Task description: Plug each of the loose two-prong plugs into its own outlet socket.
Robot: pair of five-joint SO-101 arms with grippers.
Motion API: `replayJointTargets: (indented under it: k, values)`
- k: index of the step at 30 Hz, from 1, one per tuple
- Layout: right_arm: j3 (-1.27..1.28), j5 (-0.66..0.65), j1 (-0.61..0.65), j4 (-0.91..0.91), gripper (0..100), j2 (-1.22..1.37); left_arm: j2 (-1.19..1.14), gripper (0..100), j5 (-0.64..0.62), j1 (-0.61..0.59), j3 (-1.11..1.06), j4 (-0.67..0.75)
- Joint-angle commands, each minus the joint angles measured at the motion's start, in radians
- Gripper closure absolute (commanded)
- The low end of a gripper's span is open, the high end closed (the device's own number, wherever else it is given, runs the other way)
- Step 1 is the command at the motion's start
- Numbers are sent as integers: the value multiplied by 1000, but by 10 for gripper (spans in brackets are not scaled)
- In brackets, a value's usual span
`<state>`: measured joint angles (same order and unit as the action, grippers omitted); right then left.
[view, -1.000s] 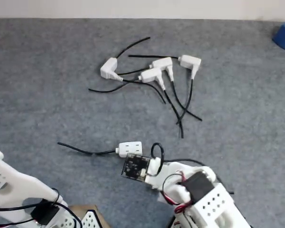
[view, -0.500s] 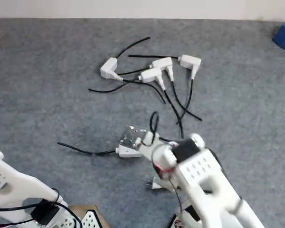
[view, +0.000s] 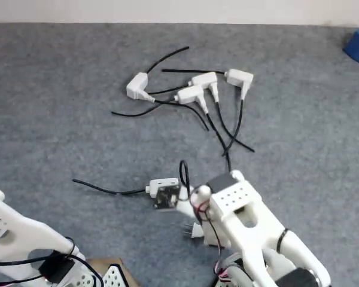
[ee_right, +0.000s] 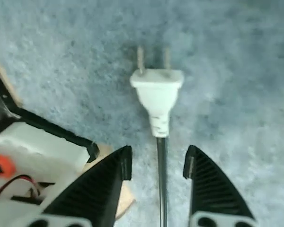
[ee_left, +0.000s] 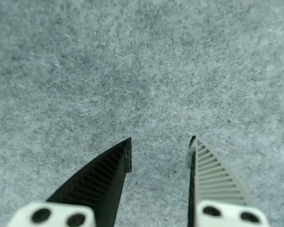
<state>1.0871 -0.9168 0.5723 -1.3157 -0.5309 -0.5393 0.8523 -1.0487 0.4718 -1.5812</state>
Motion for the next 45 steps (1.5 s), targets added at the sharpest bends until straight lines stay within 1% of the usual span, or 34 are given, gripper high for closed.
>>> replayJointTargets:
  k: [1,4,7,10,13,15,22,24,27,29,35,38,41,43,45]
  values:
    - [61,-29,-8,35,816,-76,61,790,11,2,10,-2]
    - [77,12,-10,39,816,-114,61,790,11,2,10,-2]
    - [81,78,-4,97,816,-140,61,790,11,2,10,-2]
    - [111,121,71,147,816,-148,61,790,11,1,10,-2]
    - [148,170,177,220,816,-145,62,790,11,-7,10,-2]
    - [165,190,220,251,816,-143,64,790,12,-8,10,-2]
    - [208,189,220,309,819,-143,64,790,12,-24,10,-2]
    - [234,189,220,346,861,-143,62,790,12,-24,10,-2]
    - [269,204,220,400,974,-143,62,790,12,-25,10,-2]
    - [285,236,220,437,980,-143,64,790,12,-25,10,-2]
    - [288,249,222,435,991,-148,64,790,12,-25,10,-8]
    - [272,338,220,398,991,-156,64,790,12,-25,10,-8]
    - [170,400,220,326,991,-156,64,790,12,-10,10,-9]
    - [67,422,219,257,991,-156,64,790,11,19,7,-9]
    - [-50,453,191,214,991,-156,70,790,6,54,5,-12]
